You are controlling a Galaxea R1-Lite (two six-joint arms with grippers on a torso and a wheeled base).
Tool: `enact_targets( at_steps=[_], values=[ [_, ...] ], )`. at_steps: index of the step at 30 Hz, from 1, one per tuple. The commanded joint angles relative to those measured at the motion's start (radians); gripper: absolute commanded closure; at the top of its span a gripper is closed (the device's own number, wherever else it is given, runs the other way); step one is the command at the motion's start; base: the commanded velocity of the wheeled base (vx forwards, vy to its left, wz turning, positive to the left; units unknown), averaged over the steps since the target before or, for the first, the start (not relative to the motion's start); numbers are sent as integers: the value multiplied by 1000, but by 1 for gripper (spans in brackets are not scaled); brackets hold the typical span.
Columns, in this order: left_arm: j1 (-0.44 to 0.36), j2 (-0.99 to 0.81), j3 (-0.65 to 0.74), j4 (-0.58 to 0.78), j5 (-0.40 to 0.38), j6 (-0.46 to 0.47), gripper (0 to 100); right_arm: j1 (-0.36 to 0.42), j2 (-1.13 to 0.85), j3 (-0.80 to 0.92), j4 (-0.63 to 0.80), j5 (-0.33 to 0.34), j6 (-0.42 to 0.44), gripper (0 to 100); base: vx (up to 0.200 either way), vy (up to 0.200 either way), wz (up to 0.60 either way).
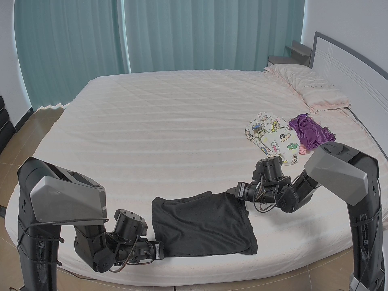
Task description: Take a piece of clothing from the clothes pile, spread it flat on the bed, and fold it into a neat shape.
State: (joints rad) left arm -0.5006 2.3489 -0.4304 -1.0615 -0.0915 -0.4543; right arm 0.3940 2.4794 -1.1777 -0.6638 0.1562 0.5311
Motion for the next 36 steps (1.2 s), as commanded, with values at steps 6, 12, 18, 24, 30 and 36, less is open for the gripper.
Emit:
enact_targets(
  at_steps=[6, 12, 18, 24, 30, 36],
  values=[
    [1, -14, 25, 0, 1, -1, 100, -4, 49, -79, 12, -58, 6, 100, 0, 0, 0],
    [2, -26, 53, 0, 1, -1, 100, -23, 47, -68, 12, -90, 6, 100, 0, 0, 0],
    [5, -31, 70, 0, 3, -1, 100, -44, 49, -65, 4, -104, 7, 100, 0, 0, 0],
    [5, -33, 76, 0, 3, -1, 100, -44, 50, -68, 1, -104, 7, 100, 0, 0, 0],
    [5, -33, 76, 0, 3, 0, 0, -43, 50, -66, 3, -104, 7, 100, 0, 0, 0],
    [10, -45, 76, 0, -4, -3, 0, -41, 39, -62, 0, -104, 9, 0, 0, 0, 0]
  ],
)
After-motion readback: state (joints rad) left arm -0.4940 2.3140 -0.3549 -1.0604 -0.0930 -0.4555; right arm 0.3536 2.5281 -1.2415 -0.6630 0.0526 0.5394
